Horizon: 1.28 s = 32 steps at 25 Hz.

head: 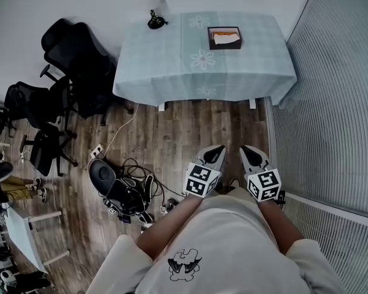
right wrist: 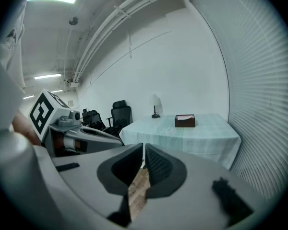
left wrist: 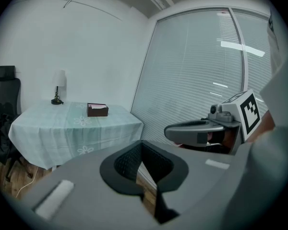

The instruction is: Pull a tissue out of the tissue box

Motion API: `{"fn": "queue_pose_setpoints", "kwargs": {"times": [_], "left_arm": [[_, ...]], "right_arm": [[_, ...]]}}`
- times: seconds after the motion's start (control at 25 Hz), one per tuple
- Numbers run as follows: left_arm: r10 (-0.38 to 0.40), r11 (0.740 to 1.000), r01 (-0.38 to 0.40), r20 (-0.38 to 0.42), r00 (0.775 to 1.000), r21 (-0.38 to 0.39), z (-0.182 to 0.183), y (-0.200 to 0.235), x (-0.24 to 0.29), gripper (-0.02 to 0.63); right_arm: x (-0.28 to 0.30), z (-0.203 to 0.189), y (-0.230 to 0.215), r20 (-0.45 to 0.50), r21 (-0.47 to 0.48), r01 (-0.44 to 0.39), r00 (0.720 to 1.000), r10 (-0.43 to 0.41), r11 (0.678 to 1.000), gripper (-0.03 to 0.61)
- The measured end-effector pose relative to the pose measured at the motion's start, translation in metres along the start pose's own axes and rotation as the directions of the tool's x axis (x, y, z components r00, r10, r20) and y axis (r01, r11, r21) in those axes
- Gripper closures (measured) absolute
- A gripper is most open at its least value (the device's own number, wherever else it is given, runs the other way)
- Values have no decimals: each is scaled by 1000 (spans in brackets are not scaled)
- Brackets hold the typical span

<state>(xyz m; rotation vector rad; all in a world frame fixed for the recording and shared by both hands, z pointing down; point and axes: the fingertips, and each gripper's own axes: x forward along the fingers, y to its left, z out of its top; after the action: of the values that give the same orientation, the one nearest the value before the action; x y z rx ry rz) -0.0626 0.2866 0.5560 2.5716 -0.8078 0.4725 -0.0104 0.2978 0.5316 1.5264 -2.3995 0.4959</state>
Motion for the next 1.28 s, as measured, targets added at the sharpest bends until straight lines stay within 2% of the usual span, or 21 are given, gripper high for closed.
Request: {"fn": "queue_pose_setpoints", "kwargs": {"times": [0.36,0.6,0.88,1.28], "left_arm": [[-9,1000,9,19,1000,-15,6,44,0,612],[3,1000,-2,31,1000,-31,25,66,29,612],[34,999,-34,8,999,-35,57,116,112,612],[107,994,-107,9,994,-39,187,201,274,612]], "right_arm": [[39,9,6,-19,-21,41,999,-41,999,563],[65,20,-27,-27,-32,46,999,-46,998,563],[134,37,-117,-18,-27,39,999,-40,999,563],[252,133,-285,-23,-35,-52,998,52,998,563]]}}
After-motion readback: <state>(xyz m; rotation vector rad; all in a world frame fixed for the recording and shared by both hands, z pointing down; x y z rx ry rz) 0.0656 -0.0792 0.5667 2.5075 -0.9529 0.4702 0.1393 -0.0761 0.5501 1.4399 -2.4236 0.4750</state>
